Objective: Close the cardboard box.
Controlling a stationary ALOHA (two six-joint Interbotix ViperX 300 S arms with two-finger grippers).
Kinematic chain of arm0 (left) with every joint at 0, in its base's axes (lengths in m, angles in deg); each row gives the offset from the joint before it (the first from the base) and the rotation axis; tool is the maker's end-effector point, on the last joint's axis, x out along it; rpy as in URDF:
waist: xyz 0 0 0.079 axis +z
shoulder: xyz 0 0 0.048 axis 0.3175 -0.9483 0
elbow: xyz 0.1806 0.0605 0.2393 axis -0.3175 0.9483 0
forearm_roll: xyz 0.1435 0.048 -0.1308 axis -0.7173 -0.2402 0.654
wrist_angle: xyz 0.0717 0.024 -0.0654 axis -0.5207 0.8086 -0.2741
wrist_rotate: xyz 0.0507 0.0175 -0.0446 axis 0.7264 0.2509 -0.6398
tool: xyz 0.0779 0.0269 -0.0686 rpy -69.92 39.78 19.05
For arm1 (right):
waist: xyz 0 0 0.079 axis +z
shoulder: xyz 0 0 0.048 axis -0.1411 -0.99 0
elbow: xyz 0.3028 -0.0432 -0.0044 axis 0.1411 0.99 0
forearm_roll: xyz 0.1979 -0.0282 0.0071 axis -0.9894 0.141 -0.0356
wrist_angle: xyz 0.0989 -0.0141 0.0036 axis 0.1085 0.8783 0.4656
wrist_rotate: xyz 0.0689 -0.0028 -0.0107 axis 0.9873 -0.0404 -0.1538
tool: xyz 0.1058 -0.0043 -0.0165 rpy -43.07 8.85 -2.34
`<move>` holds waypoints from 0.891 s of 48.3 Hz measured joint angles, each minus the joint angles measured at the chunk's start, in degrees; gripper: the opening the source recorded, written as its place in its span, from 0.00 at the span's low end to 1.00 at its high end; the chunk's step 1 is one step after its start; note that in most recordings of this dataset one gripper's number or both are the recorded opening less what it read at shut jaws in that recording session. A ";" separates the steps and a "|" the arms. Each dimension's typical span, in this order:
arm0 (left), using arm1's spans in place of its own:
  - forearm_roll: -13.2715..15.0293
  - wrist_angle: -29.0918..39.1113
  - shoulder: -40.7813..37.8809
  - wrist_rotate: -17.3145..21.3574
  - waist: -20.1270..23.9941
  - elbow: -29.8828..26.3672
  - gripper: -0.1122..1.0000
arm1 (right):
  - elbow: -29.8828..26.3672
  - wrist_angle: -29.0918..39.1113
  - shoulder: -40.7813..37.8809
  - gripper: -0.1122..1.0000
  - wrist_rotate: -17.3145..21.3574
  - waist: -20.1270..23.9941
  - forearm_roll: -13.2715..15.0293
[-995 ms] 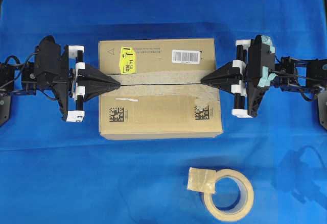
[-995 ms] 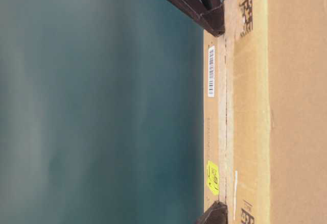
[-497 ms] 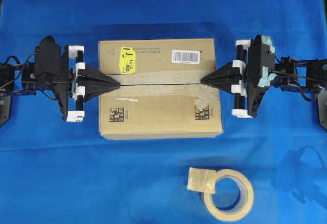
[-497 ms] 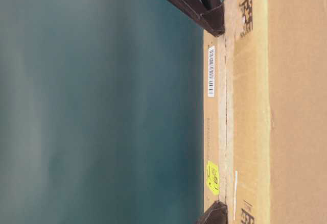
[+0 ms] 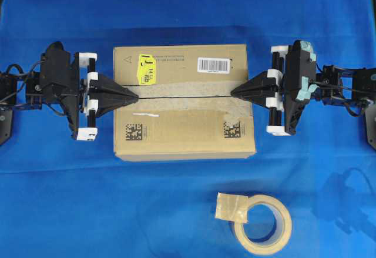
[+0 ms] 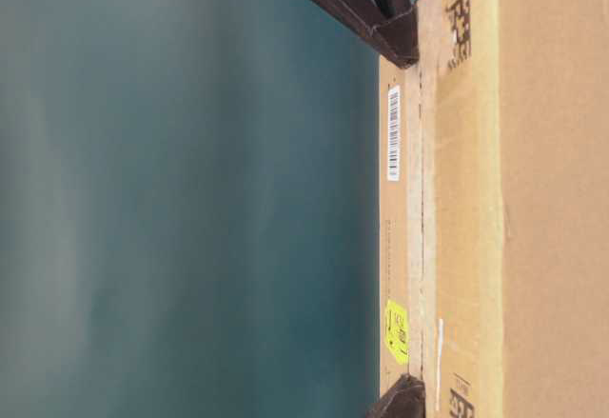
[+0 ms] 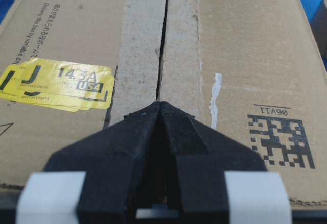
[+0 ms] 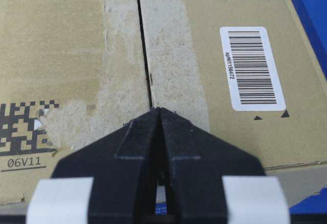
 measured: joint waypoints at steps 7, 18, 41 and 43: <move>0.00 0.35 -0.44 0.00 -0.09 -0.44 0.10 | 0.09 0.00 0.00 0.10 0.00 0.00 0.00; 0.00 1.14 -0.70 0.00 0.00 -1.05 0.10 | 0.09 0.00 0.00 0.10 0.00 0.00 0.00; 0.00 1.14 -0.97 0.00 0.00 -1.23 0.10 | 0.09 0.00 0.00 0.10 0.00 0.09 0.00; 0.00 1.14 -0.97 0.00 0.00 -1.23 0.10 | 0.09 0.00 0.00 0.10 0.00 0.09 0.00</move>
